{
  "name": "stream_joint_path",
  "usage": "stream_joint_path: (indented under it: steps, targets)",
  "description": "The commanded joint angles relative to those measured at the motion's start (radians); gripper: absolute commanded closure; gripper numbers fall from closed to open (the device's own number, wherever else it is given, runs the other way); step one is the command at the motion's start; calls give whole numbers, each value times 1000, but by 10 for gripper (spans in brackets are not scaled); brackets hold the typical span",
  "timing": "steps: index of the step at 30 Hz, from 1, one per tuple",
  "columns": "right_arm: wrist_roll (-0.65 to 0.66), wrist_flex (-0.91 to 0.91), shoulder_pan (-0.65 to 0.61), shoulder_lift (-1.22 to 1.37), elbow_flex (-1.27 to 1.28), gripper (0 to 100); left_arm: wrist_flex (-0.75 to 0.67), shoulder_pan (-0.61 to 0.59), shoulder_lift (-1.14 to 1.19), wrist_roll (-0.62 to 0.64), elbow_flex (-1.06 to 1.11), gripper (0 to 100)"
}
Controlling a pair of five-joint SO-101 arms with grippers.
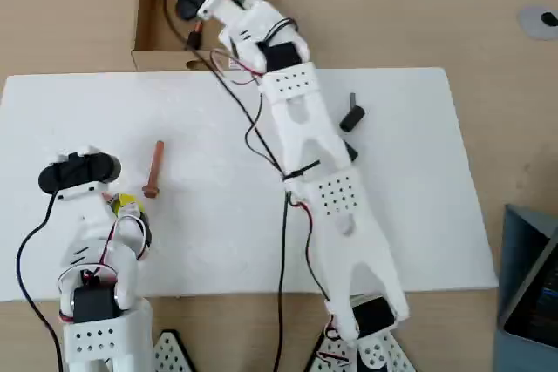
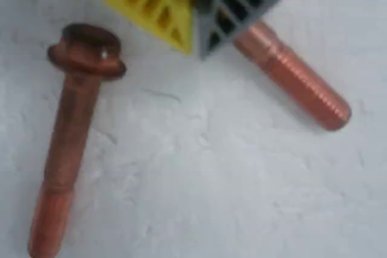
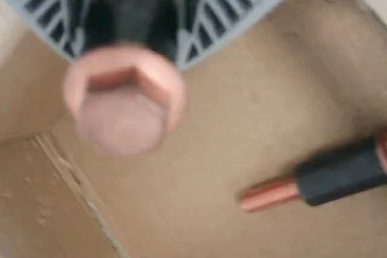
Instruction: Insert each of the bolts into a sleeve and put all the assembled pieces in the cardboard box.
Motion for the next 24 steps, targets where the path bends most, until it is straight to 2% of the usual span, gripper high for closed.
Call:
stream_joint_path:
  steps: [1,4,16,20,24]
  targets:
    - [15,-3,-16,-10,-97,921,-26,-6,-7,-5,3,998]
    - [11,48,-22,-12,-114,866,-26,-6,-7,-5,3,998]
    - [9,97,-27,-10,-176,868,-26,-6,-7,-5,3,998]
    - [9,209,-30,-12,-266,874,-26,-6,-7,-5,3,998]
    - [9,327,-24,-16,-340,932,-26,-6,-7,-5,3,998]
